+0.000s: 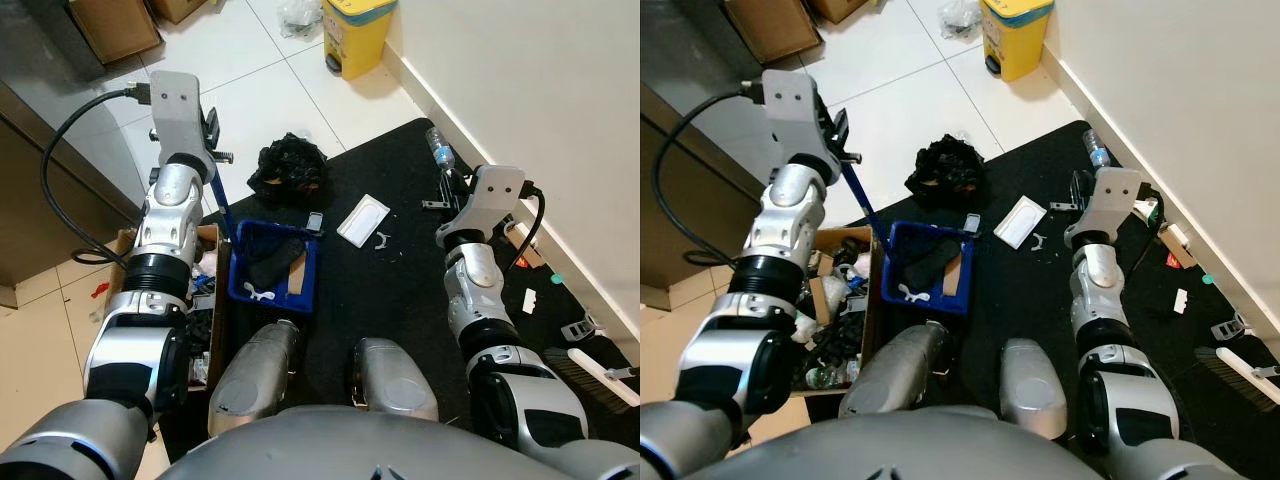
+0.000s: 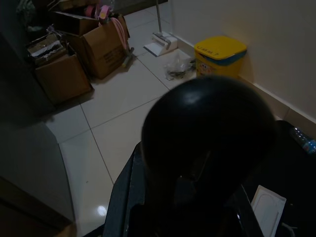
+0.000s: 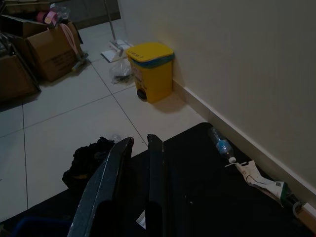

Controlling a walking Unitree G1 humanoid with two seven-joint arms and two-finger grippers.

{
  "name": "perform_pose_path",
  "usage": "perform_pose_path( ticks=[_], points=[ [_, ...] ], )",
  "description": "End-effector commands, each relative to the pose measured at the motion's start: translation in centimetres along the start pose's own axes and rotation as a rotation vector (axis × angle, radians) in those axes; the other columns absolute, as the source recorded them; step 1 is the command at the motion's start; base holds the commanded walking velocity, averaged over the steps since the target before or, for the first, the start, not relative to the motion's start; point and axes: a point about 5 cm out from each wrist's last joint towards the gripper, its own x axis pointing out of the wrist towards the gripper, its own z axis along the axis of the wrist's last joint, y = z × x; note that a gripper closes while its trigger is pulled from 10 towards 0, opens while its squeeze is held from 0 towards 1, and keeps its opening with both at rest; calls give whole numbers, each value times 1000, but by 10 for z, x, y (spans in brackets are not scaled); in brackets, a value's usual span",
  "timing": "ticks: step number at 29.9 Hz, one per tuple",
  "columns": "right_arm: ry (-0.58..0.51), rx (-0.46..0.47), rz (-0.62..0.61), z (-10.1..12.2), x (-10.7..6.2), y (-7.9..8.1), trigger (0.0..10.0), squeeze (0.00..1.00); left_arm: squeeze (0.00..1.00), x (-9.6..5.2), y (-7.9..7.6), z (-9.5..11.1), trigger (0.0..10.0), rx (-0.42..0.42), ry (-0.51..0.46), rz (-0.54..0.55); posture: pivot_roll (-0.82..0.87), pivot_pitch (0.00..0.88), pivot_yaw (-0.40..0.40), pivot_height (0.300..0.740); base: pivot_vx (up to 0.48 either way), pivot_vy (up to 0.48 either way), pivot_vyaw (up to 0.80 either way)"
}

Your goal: Sweep floor

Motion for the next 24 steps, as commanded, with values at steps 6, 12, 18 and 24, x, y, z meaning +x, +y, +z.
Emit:
perform_pose_path(
  ticks=[6,12,18,24],
  points=[
    [14,5,6,-3,-2,2,10000,0,0,2,-3,11,10000,23,-59,-20,50,0,50,740,-51,0,0],
    [19,6,5,-5,-3,2,10000,0,0,1,-4,11,10000,18,-59,-26,50,0,49,740,-348,0,0],
    [19,6,3,-4,-2,2,10000,0,0,1,-4,11,10000,14,-61,-26,53,0,48,740,-331,0,0],
    [20,5,1,-4,-2,2,10000,0,0,1,-4,11,10000,12,-61,-26,54,0,49,740,-331,0,0]
  ],
)
